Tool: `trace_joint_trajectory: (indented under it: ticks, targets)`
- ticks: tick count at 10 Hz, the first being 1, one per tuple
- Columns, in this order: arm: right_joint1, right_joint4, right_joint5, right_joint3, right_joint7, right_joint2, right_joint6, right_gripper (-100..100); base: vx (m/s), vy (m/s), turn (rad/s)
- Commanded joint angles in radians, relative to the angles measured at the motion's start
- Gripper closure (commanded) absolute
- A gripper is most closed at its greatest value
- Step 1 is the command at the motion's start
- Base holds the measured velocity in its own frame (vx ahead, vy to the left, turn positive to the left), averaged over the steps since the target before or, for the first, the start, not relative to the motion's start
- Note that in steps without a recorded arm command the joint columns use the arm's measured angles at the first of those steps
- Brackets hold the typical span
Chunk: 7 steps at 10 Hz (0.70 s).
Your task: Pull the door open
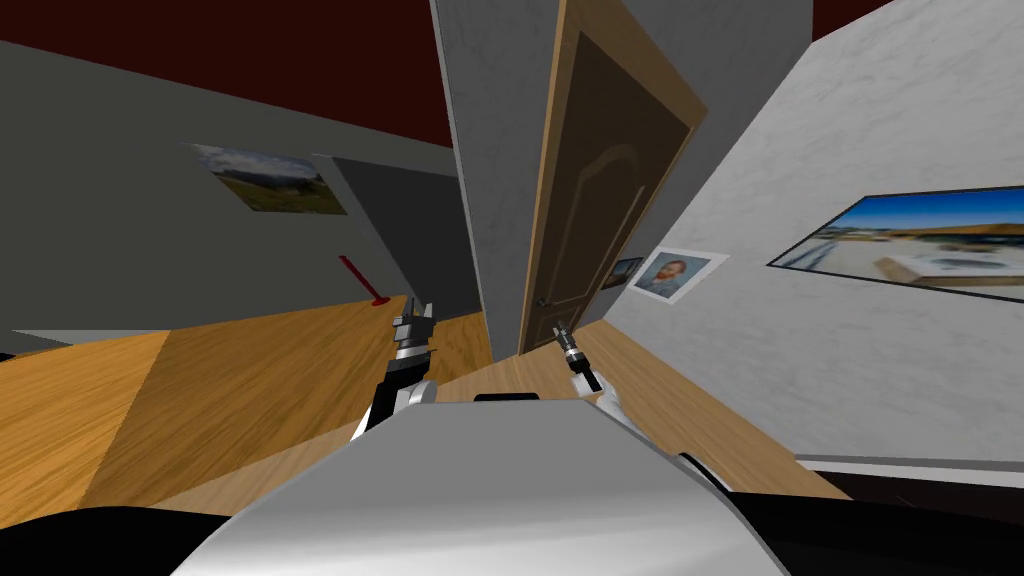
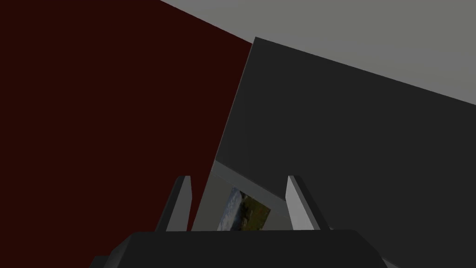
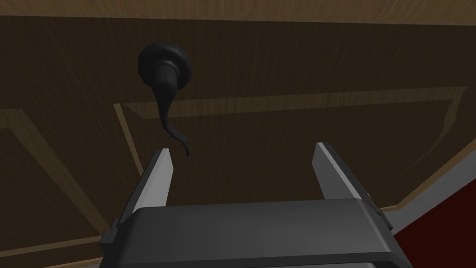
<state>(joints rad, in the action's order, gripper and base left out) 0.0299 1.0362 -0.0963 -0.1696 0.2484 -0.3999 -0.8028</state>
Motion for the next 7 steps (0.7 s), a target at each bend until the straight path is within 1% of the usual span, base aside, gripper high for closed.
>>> trace_joint_trajectory:
  ticks: [1, 7]
  targets:
    - [-0.012, -0.039, -0.002, -0.007, 0.012, -0.014, -0.005, -100, 0.029, -0.1, 0.17]
    - [-0.062, -0.174, -0.006, -0.029, 0.043, -0.051, -0.024, -100, 0.033, -0.086, 0.135]
